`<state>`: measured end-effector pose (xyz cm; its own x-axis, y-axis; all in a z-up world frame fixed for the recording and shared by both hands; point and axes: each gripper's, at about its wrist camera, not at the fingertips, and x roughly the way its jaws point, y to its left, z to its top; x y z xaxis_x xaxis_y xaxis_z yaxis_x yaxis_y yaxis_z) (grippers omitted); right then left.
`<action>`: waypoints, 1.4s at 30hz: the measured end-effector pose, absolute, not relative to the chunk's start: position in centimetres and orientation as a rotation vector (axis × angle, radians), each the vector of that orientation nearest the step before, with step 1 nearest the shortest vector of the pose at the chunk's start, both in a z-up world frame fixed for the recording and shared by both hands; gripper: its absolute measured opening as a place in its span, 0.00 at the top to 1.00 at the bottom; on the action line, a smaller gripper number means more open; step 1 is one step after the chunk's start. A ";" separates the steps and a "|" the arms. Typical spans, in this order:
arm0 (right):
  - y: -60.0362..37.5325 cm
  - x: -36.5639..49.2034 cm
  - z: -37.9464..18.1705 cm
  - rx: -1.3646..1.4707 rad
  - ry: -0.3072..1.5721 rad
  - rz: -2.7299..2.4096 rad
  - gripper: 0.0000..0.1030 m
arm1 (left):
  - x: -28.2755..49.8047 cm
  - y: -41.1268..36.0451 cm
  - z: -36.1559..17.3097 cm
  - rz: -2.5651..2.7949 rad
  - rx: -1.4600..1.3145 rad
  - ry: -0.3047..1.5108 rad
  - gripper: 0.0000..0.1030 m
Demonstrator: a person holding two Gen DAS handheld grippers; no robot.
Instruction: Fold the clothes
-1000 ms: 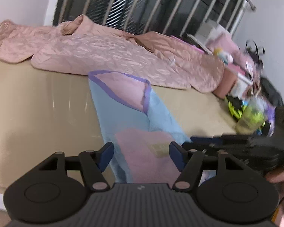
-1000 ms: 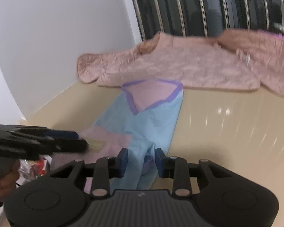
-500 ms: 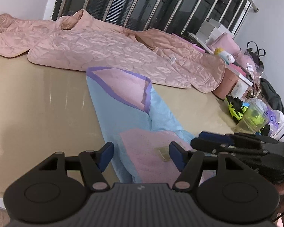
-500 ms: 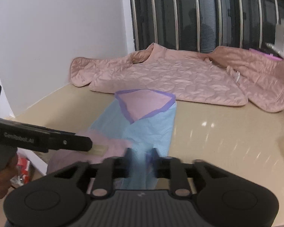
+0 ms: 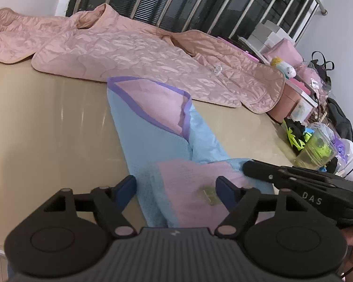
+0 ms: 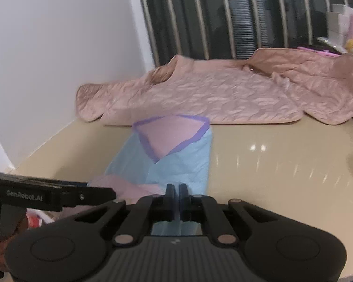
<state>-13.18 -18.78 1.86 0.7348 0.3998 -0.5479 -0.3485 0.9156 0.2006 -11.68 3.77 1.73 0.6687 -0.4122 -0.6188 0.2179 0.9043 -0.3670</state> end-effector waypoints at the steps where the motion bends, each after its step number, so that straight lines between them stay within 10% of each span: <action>1: -18.9 -13.2 1.7 0.090 0.621 0.409 0.97 | -11.6 3.7 1.7 -0.359 -0.269 0.763 0.25; 11: -19.5 -12.4 0.5 0.182 0.669 0.395 0.89 | -12.6 5.1 4.0 -0.379 -0.382 0.668 0.27; 15: -19.9 -12.4 1.6 0.171 0.629 0.394 0.89 | -11.3 4.1 3.8 -0.412 -0.375 0.712 0.69; 17: -19.5 -11.7 1.8 0.140 0.654 0.429 0.84 | -11.1 4.2 3.3 -0.397 -0.400 0.738 0.73; 22: -18.0 -10.5 1.4 0.084 0.721 0.505 0.70 | -10.8 4.6 2.2 -0.362 -0.451 0.785 0.61; 25: -17.2 -10.1 0.9 0.046 0.736 0.487 0.98 | -10.5 4.3 2.0 -0.334 -0.410 0.789 0.61; 42: -18.7 -12.1 0.7 0.055 0.671 0.467 0.94 | -11.5 3.3 2.4 -0.274 -0.268 0.752 0.52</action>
<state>-12.07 -18.67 0.68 0.6843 0.4338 -0.5862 -0.3990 0.8955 0.1970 -11.50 3.28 2.37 0.6984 -0.3373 -0.6312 0.1472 0.9308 -0.3346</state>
